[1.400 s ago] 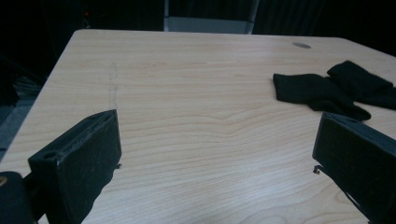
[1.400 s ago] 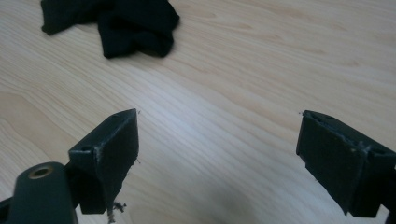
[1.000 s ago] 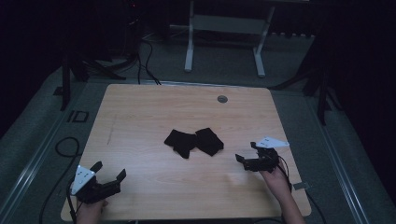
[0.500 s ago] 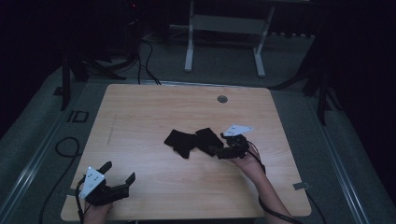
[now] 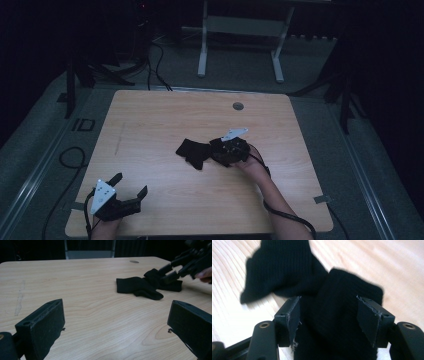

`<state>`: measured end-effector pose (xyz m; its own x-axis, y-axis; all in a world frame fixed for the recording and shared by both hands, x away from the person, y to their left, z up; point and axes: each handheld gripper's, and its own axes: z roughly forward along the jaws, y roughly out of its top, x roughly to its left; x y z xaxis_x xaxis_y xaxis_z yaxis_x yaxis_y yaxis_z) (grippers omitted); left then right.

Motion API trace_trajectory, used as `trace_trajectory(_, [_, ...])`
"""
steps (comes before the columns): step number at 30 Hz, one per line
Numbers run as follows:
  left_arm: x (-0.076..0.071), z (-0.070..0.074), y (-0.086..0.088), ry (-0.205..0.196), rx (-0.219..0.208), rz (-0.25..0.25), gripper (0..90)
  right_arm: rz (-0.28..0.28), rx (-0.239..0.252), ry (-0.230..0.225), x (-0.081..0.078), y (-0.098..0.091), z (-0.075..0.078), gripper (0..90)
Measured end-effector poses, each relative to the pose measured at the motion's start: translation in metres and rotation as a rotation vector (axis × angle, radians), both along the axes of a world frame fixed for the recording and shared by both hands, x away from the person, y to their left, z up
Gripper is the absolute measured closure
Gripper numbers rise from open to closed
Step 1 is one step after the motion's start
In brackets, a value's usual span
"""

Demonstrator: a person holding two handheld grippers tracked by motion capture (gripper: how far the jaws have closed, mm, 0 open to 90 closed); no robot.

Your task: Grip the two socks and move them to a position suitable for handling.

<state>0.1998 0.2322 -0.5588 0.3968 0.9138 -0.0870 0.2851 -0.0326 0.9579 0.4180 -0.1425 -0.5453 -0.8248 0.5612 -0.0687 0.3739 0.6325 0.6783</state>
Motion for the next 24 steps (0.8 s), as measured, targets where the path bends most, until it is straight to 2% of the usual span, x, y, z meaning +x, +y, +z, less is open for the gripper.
trace_trajectory(1, [0.000,0.000,-0.001,-0.002,-0.002,0.001,1.4,0.000,0.000,0.000,0.000,0.000,0.000,35.1])
trace_trajectory(2, [0.000,0.000,-0.001,-0.002,-0.008,-0.002,1.4,-0.002,-0.031,0.015,0.000,-0.001,-0.008,34.8])
trace_trajectory(6, [0.001,-0.002,-0.008,0.009,-0.001,-0.021,1.5,-0.012,-0.014,0.009,-0.003,-0.006,-0.012,41.3])
trace_trajectory(7, [0.001,-0.002,-0.011,0.009,0.002,-0.026,1.4,-0.018,-0.007,0.004,-0.004,-0.009,-0.012,46.5])
trace_trajectory(8, [0.001,-0.002,-0.012,0.010,0.004,-0.031,1.4,-0.047,0.002,-0.008,-0.005,-0.014,-0.013,59.8])
trace_trajectory(9, [0.001,-0.003,-0.014,0.011,-0.002,-0.036,1.4,-0.047,0.002,-0.008,-0.005,-0.014,-0.013,59.8])
trace_trajectory(10, [0.002,-0.003,-0.018,0.016,-0.004,-0.044,1.5,-0.062,-0.009,-0.016,-0.006,-0.017,-0.012,69.7])
trace_trajectory(11, [0.002,-0.003,-0.018,0.016,-0.004,-0.044,1.4,-0.069,-0.012,-0.017,-0.007,-0.018,-0.012,72.5])
trace_trajectory(17, [0.004,-0.004,-0.029,0.034,-0.007,-0.071,1.5,-0.086,-0.025,-0.014,-0.014,-0.019,-0.010,77.3])
trace_trajectory(18, [0.007,-0.004,-0.031,0.060,-0.018,-0.082,1.5,-0.086,-0.024,-0.021,-0.018,-0.020,-0.007,77.6])
trace_trajectory(19, [0.007,-0.004,-0.031,0.060,-0.018,-0.082,1.5,-0.086,-0.024,-0.021,-0.018,-0.020,-0.007,77.6])
trace_trajectory(20, [0.008,-0.003,-0.032,0.071,-0.018,-0.092,1.5,-0.079,0.014,-0.023,-0.024,-0.023,0.000,77.7])
trace_trajectory(23, [0.012,-0.001,-0.036,0.091,0.006,-0.105,1.5,-0.072,0.038,-0.038,-0.032,-0.024,0.008,77.7])
trace_trajectory(24, [0.013,0.000,-0.038,0.098,0.001,-0.111,1.5,-0.054,0.062,-0.062,-0.040,-0.025,0.018,77.7])
